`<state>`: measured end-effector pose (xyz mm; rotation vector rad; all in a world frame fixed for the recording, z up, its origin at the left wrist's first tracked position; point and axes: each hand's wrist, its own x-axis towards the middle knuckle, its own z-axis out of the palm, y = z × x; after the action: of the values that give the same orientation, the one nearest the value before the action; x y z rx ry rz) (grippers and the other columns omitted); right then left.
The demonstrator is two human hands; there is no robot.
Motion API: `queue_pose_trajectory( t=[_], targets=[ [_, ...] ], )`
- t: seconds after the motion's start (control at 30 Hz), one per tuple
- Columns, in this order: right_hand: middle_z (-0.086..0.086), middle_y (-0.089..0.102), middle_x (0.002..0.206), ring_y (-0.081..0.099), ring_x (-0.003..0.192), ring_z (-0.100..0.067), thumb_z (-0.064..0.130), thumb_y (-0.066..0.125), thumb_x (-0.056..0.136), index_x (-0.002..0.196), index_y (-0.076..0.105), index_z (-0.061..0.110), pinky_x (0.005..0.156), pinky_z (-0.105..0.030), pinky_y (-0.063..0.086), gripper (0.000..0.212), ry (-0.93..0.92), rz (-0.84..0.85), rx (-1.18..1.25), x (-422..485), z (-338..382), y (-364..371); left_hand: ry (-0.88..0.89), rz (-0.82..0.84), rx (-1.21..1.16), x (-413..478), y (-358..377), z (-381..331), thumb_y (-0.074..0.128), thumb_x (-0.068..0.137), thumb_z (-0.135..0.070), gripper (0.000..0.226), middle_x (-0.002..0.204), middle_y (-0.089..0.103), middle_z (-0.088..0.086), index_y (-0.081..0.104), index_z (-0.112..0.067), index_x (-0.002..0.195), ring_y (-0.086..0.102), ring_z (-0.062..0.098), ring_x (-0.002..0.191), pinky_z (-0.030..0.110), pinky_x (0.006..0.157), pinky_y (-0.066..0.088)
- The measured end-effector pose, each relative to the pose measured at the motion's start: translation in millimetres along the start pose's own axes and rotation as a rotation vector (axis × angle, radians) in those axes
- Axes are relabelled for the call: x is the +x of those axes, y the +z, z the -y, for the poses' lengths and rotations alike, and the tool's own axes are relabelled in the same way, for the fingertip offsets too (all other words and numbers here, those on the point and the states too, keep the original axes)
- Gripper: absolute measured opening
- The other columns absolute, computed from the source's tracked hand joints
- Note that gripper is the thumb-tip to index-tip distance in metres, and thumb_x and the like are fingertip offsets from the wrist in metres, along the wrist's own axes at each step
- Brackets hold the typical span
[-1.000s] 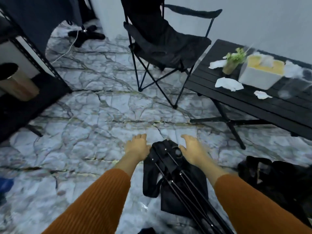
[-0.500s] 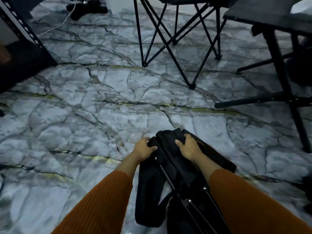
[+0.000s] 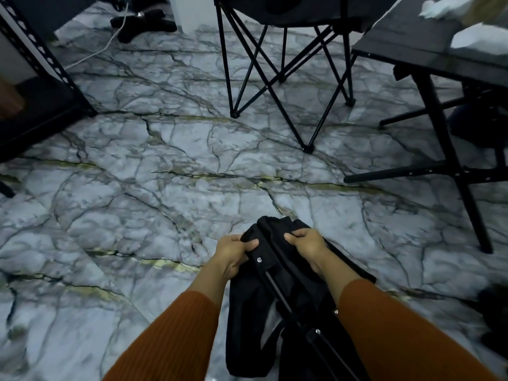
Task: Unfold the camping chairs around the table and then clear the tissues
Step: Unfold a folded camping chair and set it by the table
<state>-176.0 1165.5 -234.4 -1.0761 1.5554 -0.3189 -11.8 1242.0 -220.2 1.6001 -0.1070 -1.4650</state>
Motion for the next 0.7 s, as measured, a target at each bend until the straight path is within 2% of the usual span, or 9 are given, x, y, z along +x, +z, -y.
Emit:
queue_pose_trajectory(
  t=[0.1,0.23,0.33,0.4,0.47,0.5,0.57,0.63,0.7],
  targets=[
    [-0.014,0.064,0.119,0.061,0.107,-0.029,0.019,0.071,0.087,0.108,0.059,0.012,0.092,-0.039,0.052,0.025,0.027,0.038,0.077,-38.4,35.2,-24.6,0.039,-0.023,0.026,-41.1,6.0,-22.4,0.070,0.079,0.010,0.024,0.088,0.068,0.018,0.060,0.003,0.099,0.068,0.030,0.075,0.040,0.073,0.060],
    [-0.013,0.065,0.121,0.062,0.112,-0.028,0.024,0.065,0.091,0.120,0.060,0.007,0.098,-0.041,0.051,0.034,0.027,0.205,0.028,-113.5,102.9,-80.6,0.102,0.008,0.042,-118.0,22.8,-64.9,0.071,0.080,0.008,0.018,0.092,0.072,0.016,0.064,-0.002,0.093,0.070,0.031,0.081,0.041,0.076,0.060],
    [-0.007,0.068,0.109,0.066,0.091,-0.012,0.024,0.061,0.094,0.113,0.062,0.010,0.068,-0.022,0.053,0.023,0.012,0.243,-0.012,-184.0,146.3,-124.5,0.105,0.037,-0.007,-188.6,43.9,-100.4,0.071,0.078,0.011,0.019,0.088,0.073,0.015,0.064,-0.001,0.090,0.072,0.025,0.071,0.032,0.062,0.061],
    [-0.003,0.066,0.099,0.063,0.075,-0.002,0.019,0.061,0.094,0.104,0.062,0.009,0.056,-0.013,0.047,0.014,-0.010,0.194,0.012,-231.7,167.4,-152.8,0.052,0.075,-0.076,-235.5,60.8,-122.3,0.071,0.077,0.012,0.022,0.093,0.072,0.019,0.064,0.003,0.096,0.072,0.027,0.074,0.033,0.064,0.062],
    [-0.005,0.067,0.099,0.065,0.083,-0.007,0.014,0.062,0.093,0.109,0.060,-0.001,0.066,-0.015,0.052,0.022,-0.036,0.173,0.029,-278.0,179.9,-177.9,-0.003,0.101,-0.108,-280.6,77.1,-138.7,0.070,0.079,0.010,0.029,0.102,0.070,0.024,0.062,0.006,0.107,0.069,0.032,0.086,0.040,0.080,0.060],
    [-0.008,0.068,0.105,0.066,0.096,-0.013,0.013,0.062,0.093,0.115,0.059,-0.004,0.079,-0.022,0.055,0.028,-0.041,0.160,0.038,-302.5,183.6,-188.5,-0.018,0.105,-0.098,-302.2,84.6,-144.6,0.070,0.079,0.009,0.030,0.104,0.069,0.024,0.062,0.007,0.108,0.068,0.032,0.088,0.042,0.085,0.058],
    [-0.014,0.063,0.125,0.057,0.122,-0.025,0.013,0.063,0.092,0.125,0.057,0.000,0.105,-0.043,0.047,0.036,-0.052,0.110,0.053,-351.0,188.3,-207.9,-0.016,0.114,-0.056,-342.6,100.9,-155.6,0.071,0.079,0.009,0.027,0.100,0.072,0.020,0.066,0.004,0.105,0.070,0.030,0.085,0.039,0.081,0.060],
    [-0.013,0.060,0.133,0.053,0.128,-0.025,0.015,0.064,0.091,0.128,0.056,0.003,0.110,-0.048,0.042,0.039,-0.089,0.012,0.077,-397.3,192.2,-231.3,0.017,0.131,0.003,-380.9,120.0,-167.2,0.071,0.079,0.009,0.024,0.094,0.074,0.016,0.068,0.000,0.101,0.072,0.025,0.080,0.032,0.070,0.062],
    [-0.012,0.052,0.141,0.046,0.134,-0.027,0.018,0.064,0.092,0.135,0.050,0.004,0.112,-0.045,0.040,0.048,-0.107,-0.099,0.095,-439.3,196.8,-258.9,0.066,0.192,0.075,-418.1,140.4,-180.5,0.070,0.080,0.009,0.023,0.093,0.075,0.015,0.068,-0.001,0.100,0.073,0.026,0.082,0.032,0.072,0.061]
  ],
)
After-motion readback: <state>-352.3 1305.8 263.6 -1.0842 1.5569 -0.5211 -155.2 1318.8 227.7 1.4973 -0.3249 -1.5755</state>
